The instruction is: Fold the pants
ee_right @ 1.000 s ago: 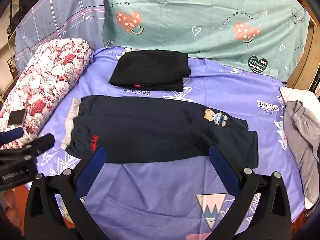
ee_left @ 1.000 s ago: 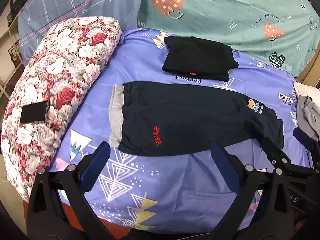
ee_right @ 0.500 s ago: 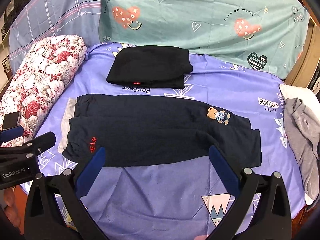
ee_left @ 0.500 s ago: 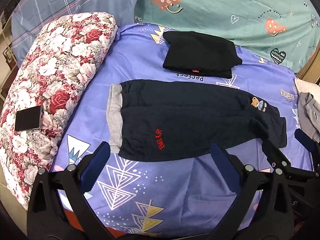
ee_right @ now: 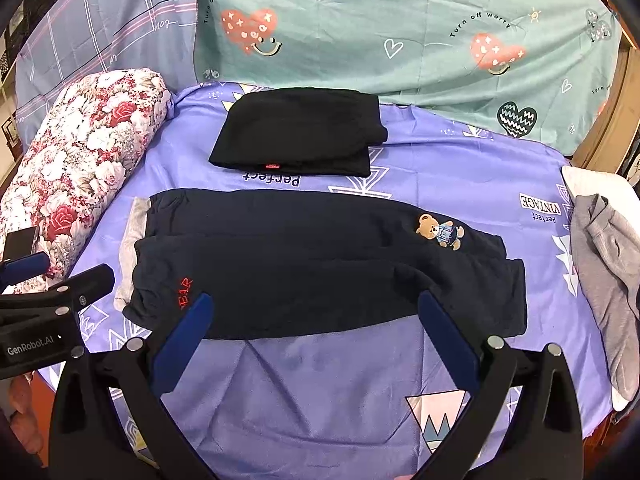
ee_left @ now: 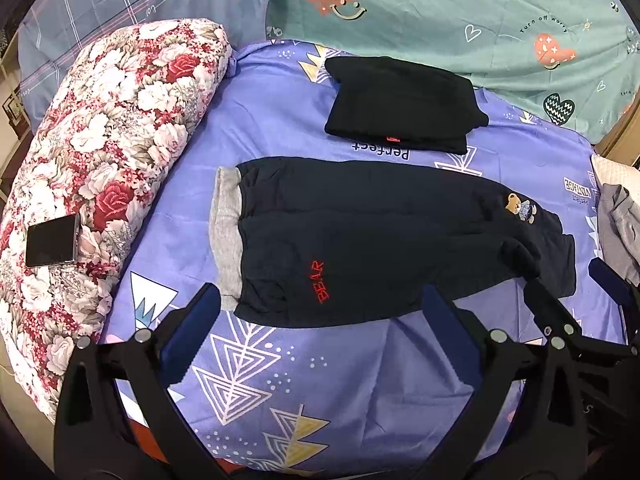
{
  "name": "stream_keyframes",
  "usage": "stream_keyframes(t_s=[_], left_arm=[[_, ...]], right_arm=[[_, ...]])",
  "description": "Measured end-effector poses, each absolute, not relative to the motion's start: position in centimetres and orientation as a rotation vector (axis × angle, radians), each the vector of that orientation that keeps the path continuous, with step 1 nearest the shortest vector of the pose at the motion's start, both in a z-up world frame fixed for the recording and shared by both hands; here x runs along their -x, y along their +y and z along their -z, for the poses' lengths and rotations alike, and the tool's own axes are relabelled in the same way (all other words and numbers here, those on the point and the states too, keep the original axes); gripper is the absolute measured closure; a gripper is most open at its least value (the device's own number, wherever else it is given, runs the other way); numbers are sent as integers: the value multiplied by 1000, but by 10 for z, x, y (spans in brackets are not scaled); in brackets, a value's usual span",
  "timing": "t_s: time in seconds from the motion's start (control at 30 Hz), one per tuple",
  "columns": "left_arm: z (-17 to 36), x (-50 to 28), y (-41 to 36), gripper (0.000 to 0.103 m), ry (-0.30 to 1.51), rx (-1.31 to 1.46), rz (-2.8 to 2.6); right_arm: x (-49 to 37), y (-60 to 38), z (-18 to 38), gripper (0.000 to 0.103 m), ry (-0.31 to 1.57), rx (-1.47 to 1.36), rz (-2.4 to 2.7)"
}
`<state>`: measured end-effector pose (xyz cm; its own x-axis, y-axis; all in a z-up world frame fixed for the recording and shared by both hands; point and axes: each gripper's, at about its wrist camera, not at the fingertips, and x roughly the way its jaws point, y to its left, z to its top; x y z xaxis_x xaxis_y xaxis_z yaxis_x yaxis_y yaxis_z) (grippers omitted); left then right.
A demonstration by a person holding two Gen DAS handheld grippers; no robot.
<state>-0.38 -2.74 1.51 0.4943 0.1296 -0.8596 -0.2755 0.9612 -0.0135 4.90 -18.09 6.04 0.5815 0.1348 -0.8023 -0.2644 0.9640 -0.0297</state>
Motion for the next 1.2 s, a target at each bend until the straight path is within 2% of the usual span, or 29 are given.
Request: stream_keyframes(t_s=[0.23,0.37,0.5,0.67,0.87,1.2], left_arm=[[-5,-2,-26,2,1059,187,-204],[33,-8,19,2,1182,363,-178],[79,3,79,2,1284,584,-289],[122,15,117,2,1365,747,-363],[161,7,126,2,1488,831,-341],[207,-10,145,2,1493,1151,-218]], right_arm=[[-57,-190,-53,1,959,108,-216],[-70,-211,-34,1,1065,8,-167],[-80,-250,7,1,1258,-198,-80],[-72,-273,32,1,1360,-326,-7],[-67,-274,32,1,1353,-328,15],[-59,-273,22,1,1332,-426,-32]])
